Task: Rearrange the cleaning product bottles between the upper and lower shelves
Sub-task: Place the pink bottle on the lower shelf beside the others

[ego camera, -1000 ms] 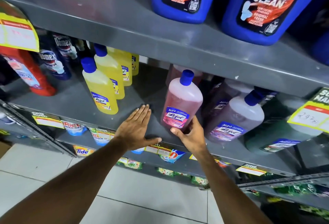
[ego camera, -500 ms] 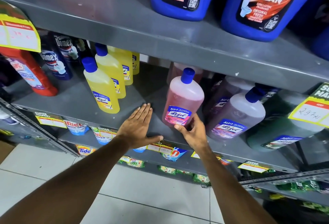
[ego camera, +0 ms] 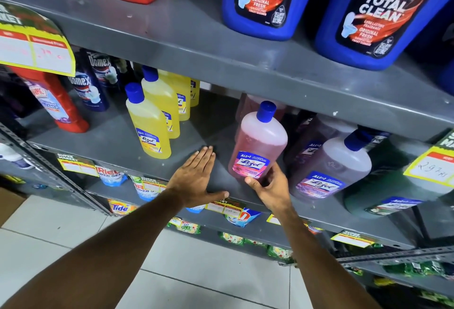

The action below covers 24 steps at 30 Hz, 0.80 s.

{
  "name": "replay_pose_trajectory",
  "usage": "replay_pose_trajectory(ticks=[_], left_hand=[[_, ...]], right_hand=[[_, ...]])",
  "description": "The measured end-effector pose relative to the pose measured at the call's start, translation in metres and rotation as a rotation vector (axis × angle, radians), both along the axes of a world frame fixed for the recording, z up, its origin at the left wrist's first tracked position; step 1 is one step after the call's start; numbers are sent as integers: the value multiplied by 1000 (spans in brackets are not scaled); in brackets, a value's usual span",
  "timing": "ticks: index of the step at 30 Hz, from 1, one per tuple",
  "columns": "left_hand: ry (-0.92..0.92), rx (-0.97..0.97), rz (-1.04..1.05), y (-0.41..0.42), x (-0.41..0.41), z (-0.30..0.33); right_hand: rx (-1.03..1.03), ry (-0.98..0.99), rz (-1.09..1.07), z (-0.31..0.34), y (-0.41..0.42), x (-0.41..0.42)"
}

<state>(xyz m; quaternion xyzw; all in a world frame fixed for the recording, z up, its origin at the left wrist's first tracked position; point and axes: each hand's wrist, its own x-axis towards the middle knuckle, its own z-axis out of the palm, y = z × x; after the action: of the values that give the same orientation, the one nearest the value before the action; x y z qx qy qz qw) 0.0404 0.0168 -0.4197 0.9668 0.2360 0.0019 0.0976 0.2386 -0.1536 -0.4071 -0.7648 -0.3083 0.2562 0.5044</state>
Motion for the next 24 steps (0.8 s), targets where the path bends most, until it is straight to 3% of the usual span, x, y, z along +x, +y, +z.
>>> replay_pose_trajectory(ticks=[5, 12, 17, 24], left_hand=[[69, -20, -43, -2, -6, 20], [-164, 65, -19, -36, -60, 77], [-228, 106, 52, -57, -114, 142], [-271, 273, 146, -51, -193, 235]], right_hand=[[136, 48, -105, 17, -11, -19], [308, -118, -221, 73, -41, -71], [301, -342, -69, 133, -60, -115], [413, -418, 195, 211, -16, -169]])
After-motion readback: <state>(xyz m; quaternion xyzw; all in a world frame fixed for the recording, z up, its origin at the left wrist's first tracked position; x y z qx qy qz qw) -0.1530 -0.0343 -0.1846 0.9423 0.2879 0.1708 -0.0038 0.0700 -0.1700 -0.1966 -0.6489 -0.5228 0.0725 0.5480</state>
